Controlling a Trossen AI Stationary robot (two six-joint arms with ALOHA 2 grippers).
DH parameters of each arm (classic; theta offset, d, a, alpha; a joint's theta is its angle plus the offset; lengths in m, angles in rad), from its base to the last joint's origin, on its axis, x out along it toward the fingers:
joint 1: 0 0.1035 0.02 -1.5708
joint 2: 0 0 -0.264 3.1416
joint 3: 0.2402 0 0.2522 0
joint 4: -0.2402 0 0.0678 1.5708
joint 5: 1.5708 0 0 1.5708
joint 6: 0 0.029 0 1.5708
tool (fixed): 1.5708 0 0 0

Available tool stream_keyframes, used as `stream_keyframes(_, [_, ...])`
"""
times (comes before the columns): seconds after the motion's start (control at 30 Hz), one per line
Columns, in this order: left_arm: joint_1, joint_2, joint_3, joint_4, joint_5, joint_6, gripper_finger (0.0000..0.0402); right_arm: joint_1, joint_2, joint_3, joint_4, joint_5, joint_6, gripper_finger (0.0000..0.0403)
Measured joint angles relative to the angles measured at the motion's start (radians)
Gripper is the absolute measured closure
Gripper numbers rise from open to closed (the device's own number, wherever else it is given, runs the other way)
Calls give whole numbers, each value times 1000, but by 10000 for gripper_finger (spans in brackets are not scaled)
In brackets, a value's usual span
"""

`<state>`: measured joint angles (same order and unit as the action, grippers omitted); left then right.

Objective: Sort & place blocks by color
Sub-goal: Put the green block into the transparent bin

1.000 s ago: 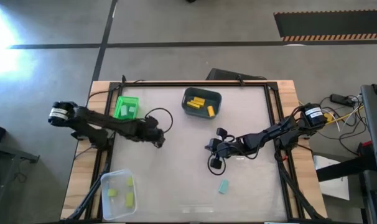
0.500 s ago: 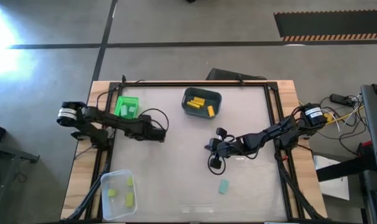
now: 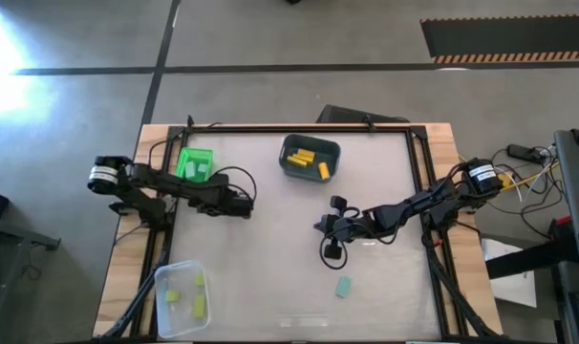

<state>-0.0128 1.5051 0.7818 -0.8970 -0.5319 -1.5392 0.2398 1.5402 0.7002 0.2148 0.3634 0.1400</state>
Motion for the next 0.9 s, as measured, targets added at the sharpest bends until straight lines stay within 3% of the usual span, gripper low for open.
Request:
stream_keyframes(0.1, [0,0,0,17,-42,0,251,0,0,0,0,2,-8,394])
stream_keyframes(0.4, [-6,74,-17,94,-42,58,251,0,0,-1,1,3,17,394])
stream_keyframes(0.57, [-23,109,25,185,-19,220,251,0,0,-1,4,3,41,394])
stream_keyframes(0.73, [-80,85,111,228,53,549,251,0,0,-1,2,0,78,394])
stream_keyframes(0.9, [-100,47,169,209,59,454,251,1,0,-1,-1,-5,97,394])
